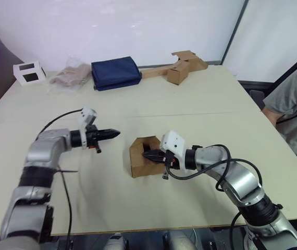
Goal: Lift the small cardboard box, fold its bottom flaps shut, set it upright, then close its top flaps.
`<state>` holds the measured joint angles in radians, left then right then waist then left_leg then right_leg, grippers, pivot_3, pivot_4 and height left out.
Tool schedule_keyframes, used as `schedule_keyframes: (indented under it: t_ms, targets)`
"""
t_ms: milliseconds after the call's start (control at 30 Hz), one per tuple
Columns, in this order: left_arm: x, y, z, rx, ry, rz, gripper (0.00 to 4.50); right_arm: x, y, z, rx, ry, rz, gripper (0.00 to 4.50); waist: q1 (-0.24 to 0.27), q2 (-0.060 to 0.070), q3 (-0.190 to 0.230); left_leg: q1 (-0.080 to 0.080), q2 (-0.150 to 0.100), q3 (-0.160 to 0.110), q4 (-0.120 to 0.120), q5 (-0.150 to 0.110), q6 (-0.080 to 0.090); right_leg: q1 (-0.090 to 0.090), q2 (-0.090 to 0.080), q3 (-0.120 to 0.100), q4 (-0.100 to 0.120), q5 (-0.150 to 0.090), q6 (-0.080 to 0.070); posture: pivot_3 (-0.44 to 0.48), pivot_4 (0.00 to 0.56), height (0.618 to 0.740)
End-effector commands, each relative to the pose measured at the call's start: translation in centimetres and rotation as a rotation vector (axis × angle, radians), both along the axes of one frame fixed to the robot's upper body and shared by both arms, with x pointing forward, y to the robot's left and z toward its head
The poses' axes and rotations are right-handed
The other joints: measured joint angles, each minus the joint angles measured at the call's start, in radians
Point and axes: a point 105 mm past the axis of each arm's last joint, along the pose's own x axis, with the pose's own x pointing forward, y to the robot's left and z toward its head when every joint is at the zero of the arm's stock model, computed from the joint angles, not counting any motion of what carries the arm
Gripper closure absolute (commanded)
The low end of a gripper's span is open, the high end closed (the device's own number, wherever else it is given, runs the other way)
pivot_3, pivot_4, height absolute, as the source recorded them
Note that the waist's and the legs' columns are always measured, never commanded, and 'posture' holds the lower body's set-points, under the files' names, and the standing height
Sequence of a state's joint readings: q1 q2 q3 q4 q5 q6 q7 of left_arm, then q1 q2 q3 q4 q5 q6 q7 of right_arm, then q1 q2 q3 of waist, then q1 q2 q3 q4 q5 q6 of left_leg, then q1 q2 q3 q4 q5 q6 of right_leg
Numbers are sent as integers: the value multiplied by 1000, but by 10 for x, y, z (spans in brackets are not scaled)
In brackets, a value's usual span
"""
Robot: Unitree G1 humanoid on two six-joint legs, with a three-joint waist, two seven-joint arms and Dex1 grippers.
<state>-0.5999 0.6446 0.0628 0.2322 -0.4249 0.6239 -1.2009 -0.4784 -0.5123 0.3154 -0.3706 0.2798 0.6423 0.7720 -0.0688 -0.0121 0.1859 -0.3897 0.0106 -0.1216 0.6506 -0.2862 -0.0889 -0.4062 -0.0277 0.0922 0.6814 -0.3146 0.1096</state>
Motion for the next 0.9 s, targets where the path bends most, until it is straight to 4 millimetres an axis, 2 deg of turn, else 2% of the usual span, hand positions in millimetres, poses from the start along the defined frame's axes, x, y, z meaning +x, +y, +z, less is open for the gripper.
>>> schedule_keyframes:
  t_ms: [33, 133, 233, 500, 900]
  targets:
    - [-28, -8, 17, -8, -16, -88, 4478, -1, 1, 9, 29, -27, 14, 4500, 4, 0, 0, 0, 0, -1, 0, 0, 0, 0, 0, 0, 0, 0, 0, 0, 150, 740]
    - [-53, -16, 11, 15, 19, -135, 4478, 0, 2, 9, 34, -21, 17, 4500, 2, 0, 0, 0, 0, -1, 0, 0, -1, 1, 0, -1, 0, 0, 0, 0, 150, 740]
    - [-59, -25, 7, 12, 29, -141, 4478, 0, 2, 8, 34, -18, 20, 4500, 5, 0, 0, 0, 0, -1, 0, 0, -1, 1, 0, -1, 0, 0, 0, 0, 150, 740]
    - [-62, -42, 5, -11, 33, -161, 4478, 0, 2, 3, 32, -6, 22, 4500, 2, 0, 0, 0, 0, -1, 0, 0, -1, 1, 0, -1, 0, 0, 0, 0, 150, 740]
    - [-65, -52, -14, 17, 70, -199, 4478, 0, 3, 7, 50, -25, 5, 4500, 2, 0, 0, 0, 0, -1, 0, 0, -1, 1, 0, -1, 0, 0, 0, 0, 150, 740]
